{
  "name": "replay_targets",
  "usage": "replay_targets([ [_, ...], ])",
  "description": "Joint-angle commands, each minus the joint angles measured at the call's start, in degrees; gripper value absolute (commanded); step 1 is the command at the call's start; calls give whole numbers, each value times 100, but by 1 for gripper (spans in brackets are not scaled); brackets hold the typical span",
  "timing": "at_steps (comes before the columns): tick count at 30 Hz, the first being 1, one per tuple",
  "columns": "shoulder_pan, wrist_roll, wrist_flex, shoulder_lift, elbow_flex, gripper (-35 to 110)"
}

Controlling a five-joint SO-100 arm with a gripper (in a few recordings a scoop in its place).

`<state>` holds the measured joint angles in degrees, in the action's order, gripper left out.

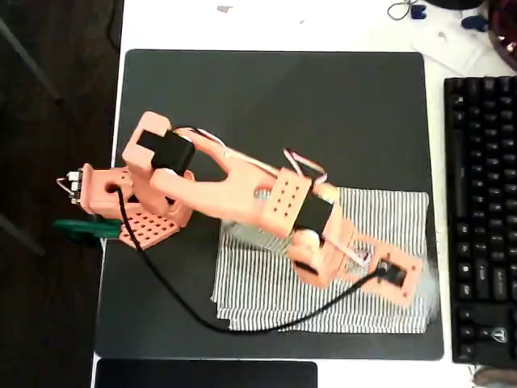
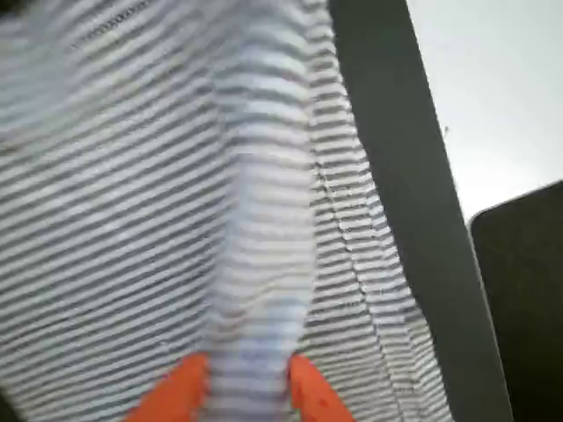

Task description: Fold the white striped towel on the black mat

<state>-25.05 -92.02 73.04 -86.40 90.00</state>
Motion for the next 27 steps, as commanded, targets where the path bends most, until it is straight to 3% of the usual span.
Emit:
replay_targets([
  [1, -158, -62, -202, 26, -18, 15],
  [17, -756, -501, 290, -62, -703, 16],
  [21, -659, 457, 826, -439, -264, 13],
  [27, -976, 1775, 791, -2039, 1740, 11],
])
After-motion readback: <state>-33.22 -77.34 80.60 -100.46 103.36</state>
